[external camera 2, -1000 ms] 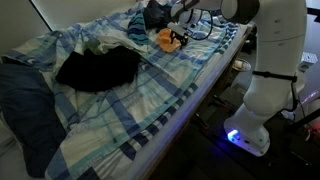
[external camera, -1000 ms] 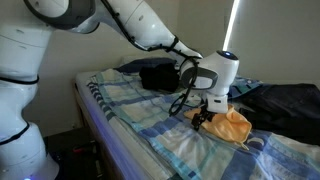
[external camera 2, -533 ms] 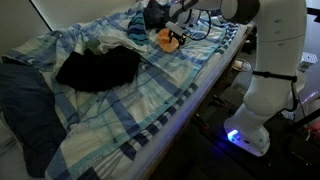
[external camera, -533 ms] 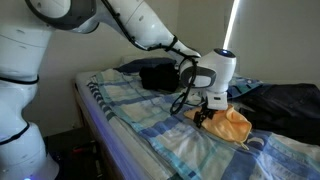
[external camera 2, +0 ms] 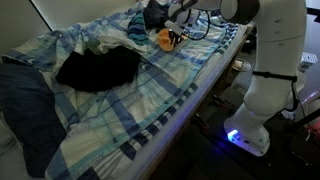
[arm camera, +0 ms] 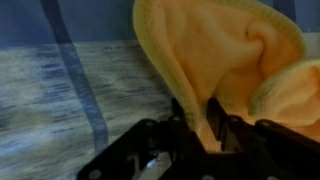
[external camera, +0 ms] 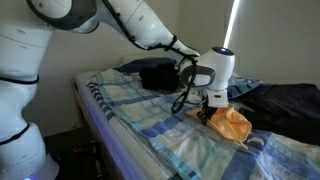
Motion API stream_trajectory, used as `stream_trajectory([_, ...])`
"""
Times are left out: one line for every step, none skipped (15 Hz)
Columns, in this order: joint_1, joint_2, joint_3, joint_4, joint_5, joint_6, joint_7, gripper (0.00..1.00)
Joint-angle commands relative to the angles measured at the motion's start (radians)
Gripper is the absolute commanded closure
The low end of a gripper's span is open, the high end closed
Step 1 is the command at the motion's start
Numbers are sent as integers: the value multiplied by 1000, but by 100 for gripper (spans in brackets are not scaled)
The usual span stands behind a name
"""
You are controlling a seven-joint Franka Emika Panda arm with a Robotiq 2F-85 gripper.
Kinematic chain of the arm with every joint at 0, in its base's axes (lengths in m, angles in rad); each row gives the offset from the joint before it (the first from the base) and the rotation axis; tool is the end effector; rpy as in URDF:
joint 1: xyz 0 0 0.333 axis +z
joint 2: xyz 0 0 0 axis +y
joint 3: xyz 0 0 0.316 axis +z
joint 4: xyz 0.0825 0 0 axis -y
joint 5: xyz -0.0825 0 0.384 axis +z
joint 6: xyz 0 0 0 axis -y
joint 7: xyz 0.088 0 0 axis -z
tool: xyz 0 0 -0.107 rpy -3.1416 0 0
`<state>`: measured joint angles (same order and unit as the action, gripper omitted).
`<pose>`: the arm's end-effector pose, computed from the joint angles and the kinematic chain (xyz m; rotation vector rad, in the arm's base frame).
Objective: Unfold the yellow towel
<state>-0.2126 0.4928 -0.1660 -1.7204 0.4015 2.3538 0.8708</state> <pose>0.6399 -0.2356 0.3192 -2.1203 1.9499 -0.1326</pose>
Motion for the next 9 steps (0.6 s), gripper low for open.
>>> stream_trajectory([4, -8, 3, -1, 19, 33, -2, 95])
stream_trajectory([7, -16, 1, -7, 12, 34, 0, 97])
stream_trajectory([11, -24, -4, -16, 3, 33, 4, 99])
stream_trajectory([21, -36, -15, -30, -18, 28, 19, 100])
stream_trajectory([28, -46, -23, -40, -38, 25, 23, 96])
stream_trajectory([37, -58, -33, -51, -59, 23, 33, 95])
stream_trajectory([49, -73, -47, -66, -91, 14, 44, 95])
stream_trajectory([58, -89, -57, -78, -120, 0, 53, 95])
stream_trajectory([68, -104, -68, -89, -153, -11, 69, 95])
